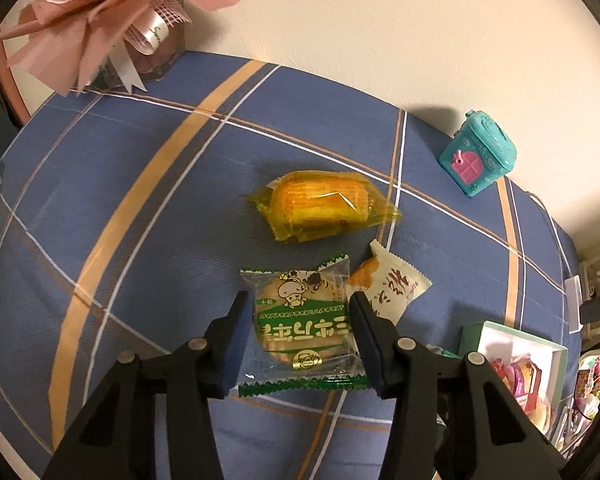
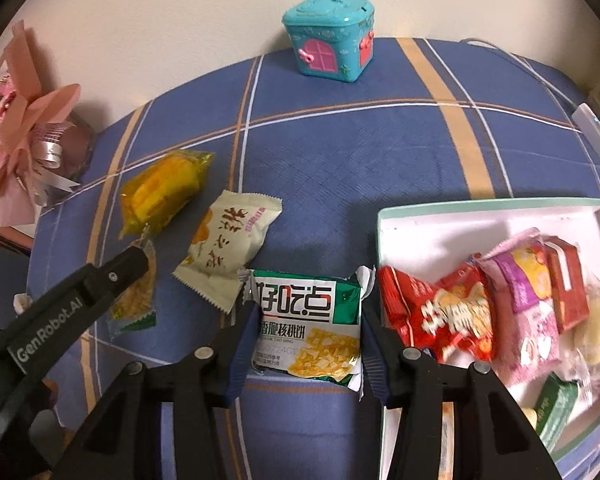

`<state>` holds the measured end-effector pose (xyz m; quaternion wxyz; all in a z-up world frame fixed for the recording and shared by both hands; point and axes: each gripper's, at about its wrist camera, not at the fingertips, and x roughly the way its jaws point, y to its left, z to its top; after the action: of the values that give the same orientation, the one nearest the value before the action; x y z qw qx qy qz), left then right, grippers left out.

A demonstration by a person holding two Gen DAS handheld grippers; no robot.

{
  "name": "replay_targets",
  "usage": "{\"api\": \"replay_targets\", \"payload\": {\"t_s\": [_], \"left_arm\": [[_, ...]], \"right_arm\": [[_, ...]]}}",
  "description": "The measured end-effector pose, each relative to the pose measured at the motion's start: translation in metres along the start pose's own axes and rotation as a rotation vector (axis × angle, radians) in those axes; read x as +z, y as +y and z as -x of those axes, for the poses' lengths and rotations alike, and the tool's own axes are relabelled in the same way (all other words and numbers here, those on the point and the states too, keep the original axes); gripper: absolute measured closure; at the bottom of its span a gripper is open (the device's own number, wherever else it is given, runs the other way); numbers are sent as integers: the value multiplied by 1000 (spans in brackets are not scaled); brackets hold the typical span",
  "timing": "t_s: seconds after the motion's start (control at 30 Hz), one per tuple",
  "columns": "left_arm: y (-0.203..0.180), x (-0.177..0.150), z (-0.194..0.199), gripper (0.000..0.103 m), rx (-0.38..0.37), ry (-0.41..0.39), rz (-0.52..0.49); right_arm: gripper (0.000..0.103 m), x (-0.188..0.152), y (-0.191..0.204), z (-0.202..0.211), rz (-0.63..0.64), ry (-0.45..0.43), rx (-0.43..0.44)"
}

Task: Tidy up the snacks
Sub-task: 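Carry both held packs over the white tray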

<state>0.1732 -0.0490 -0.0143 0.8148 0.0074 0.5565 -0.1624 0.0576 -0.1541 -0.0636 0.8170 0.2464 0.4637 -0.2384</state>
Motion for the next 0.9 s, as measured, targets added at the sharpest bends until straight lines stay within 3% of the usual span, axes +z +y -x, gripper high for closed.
{"api": "replay_targets", "payload": {"t_s": [0.47,0.9], "left_arm": [[3,-25,33,52,-41,-11,4],[-6,-41,73,52,-99,-69,-14]], "right_arm": [[51,-37,-2,46,14,-42,18],[51,-64,-23,73,-23,-79,41]]}}
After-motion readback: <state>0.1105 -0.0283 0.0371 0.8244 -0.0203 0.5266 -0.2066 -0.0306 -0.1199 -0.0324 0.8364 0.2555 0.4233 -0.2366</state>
